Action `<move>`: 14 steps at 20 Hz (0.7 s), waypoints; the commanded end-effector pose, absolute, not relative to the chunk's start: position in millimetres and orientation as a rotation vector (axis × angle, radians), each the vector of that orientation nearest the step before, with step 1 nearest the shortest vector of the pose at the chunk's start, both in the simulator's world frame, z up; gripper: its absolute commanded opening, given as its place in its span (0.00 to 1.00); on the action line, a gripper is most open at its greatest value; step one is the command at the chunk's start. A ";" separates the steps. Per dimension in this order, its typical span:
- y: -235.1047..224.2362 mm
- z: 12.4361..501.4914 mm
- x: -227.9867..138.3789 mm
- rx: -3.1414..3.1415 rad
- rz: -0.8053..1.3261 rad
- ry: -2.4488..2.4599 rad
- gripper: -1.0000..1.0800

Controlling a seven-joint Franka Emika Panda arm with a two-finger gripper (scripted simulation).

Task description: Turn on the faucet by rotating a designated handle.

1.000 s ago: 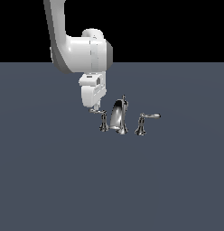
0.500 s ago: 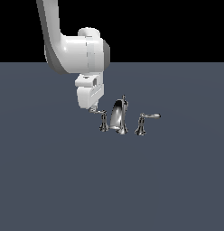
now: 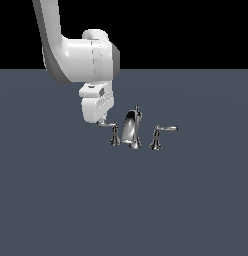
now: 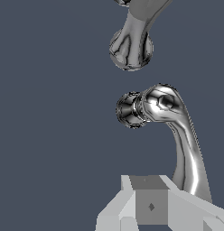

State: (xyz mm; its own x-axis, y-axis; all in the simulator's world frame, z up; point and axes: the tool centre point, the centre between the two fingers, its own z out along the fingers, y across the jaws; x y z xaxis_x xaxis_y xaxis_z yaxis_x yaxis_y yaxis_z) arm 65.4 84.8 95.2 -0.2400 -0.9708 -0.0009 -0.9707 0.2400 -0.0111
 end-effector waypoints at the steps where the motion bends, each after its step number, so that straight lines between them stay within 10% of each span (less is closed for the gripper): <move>1: 84.9 95.1 58.0 -1.935 -0.010 2.469 0.00; 14: 86.8 95.0 16.5 -1.948 -0.002 2.464 0.00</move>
State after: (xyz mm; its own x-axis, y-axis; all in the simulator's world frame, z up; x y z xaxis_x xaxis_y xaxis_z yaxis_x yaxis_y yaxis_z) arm 24.4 89.1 94.8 -0.2292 -0.9734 -0.0040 -0.9733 0.2292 -0.0077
